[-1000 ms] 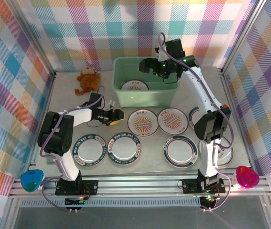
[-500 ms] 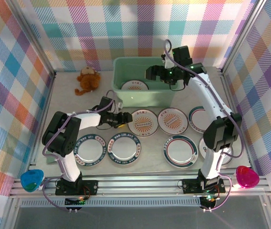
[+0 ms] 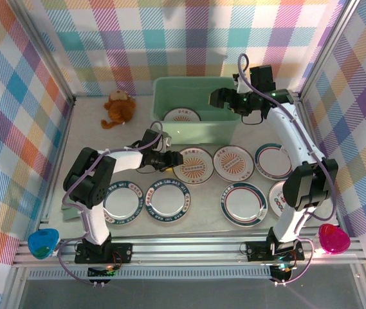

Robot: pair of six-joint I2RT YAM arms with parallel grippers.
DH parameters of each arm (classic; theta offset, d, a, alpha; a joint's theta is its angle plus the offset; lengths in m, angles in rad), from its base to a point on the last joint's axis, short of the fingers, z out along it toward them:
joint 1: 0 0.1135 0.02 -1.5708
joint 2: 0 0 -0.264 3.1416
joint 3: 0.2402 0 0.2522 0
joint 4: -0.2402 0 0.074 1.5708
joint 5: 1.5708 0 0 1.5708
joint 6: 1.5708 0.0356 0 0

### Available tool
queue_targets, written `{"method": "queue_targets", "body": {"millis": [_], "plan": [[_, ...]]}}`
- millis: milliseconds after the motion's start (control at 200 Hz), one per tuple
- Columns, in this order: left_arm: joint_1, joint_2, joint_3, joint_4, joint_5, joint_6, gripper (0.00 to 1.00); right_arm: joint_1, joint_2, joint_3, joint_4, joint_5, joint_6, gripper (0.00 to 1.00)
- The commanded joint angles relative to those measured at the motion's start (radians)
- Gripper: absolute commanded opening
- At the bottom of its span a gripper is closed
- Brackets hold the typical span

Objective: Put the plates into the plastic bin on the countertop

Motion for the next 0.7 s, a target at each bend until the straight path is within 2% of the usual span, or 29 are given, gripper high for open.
{"method": "queue_targets", "body": {"millis": [0,200,335,695], "plan": [[-0.017,0.033,0.027,-0.083,-0.059,0.017,0.5,-0.011,-0.032,-0.018,0.027,-0.032,-0.013,0.98],[-0.023,0.047,0.033,-0.127,-0.114,0.021,0.36,-0.023,-0.036,-0.042,0.043,-0.038,-0.009,0.98],[-0.024,0.041,0.026,-0.127,-0.141,0.025,0.23,-0.028,-0.035,-0.051,0.045,-0.041,-0.002,0.98],[-0.024,-0.043,-0.007,-0.103,-0.21,0.023,0.1,-0.036,-0.075,-0.107,0.062,-0.029,0.006,0.98]]}}
